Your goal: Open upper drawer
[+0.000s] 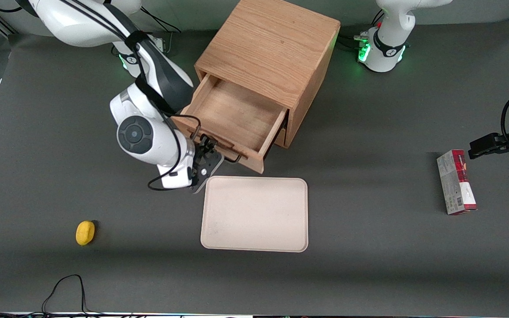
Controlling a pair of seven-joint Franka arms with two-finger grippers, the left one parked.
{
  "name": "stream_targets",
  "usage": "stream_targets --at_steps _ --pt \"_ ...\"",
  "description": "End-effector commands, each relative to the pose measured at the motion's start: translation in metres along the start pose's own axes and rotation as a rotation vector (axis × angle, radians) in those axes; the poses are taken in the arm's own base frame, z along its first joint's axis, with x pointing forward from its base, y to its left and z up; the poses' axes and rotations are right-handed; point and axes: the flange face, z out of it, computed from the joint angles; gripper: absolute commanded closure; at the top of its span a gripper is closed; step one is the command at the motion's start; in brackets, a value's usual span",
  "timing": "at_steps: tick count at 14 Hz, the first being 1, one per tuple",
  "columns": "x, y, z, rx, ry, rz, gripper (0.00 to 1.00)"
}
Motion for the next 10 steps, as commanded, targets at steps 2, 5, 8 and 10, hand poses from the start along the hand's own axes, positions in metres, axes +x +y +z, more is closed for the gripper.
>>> stream_targets --at_steps 2,5,8,10 --pt "0.010 0.037 -0.007 -0.041 0.027 0.018 0.00" --pt "0.013 0.050 -0.006 -0.042 0.036 0.034 0.00" --pt "0.013 0.049 -0.013 -0.047 0.047 0.036 0.00" --pt "0.013 0.043 -0.037 -0.064 0.072 0.035 0.00"
